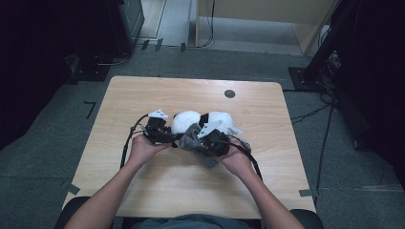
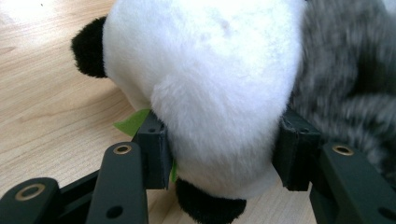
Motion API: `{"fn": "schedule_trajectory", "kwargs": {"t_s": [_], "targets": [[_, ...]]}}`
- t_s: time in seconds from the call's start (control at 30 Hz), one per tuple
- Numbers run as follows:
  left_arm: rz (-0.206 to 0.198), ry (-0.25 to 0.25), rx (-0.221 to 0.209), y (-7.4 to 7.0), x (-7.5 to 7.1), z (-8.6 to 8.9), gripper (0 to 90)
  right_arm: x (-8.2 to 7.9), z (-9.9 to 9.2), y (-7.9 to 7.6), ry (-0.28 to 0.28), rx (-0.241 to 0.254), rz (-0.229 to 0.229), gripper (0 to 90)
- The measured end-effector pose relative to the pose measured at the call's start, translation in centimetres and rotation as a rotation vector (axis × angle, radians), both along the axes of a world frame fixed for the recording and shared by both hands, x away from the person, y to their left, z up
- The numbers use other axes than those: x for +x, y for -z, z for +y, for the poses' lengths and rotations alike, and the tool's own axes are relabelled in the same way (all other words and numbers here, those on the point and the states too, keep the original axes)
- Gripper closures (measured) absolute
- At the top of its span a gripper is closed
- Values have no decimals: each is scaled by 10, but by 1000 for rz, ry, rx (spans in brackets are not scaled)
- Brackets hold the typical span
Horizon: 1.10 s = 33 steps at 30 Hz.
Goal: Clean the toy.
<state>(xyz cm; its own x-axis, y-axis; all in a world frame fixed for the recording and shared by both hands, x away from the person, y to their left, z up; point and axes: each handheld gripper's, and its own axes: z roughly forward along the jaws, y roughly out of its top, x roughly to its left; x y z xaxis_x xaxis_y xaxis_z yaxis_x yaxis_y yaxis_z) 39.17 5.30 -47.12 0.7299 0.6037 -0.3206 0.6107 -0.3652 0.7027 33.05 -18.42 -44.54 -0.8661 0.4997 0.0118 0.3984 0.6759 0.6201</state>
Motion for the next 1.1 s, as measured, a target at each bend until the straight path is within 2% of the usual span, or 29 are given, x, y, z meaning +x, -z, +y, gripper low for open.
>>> {"fn": "schedule_trajectory", "kwargs": {"t_s": [0.23, 0.33, 0.5, 0.7, 0.9, 1.1], "targets": [[2, 5, 11, -1, 0, -1, 496, -8, -19, 9, 6, -4, 53, 774], [3, 5, 10, 0, -1, -2, 506, -6, -30, 8, 24, 8, 89, 774], [5, 2, 8, 0, -2, -2, 511, -7, -46, 3, 44, 28, 114, 773], [0, 2, 14, -1, -3, -4, 515, -11, -68, -3, 74, 19, 94, 771], [-2, 5, 18, -1, -3, -4, 519, -14, -90, -4, 78, 0, 36, 764], [-3, 4, 16, -1, -4, -4, 519, -9, -110, 0, 129, 0, 40, 764]]}}
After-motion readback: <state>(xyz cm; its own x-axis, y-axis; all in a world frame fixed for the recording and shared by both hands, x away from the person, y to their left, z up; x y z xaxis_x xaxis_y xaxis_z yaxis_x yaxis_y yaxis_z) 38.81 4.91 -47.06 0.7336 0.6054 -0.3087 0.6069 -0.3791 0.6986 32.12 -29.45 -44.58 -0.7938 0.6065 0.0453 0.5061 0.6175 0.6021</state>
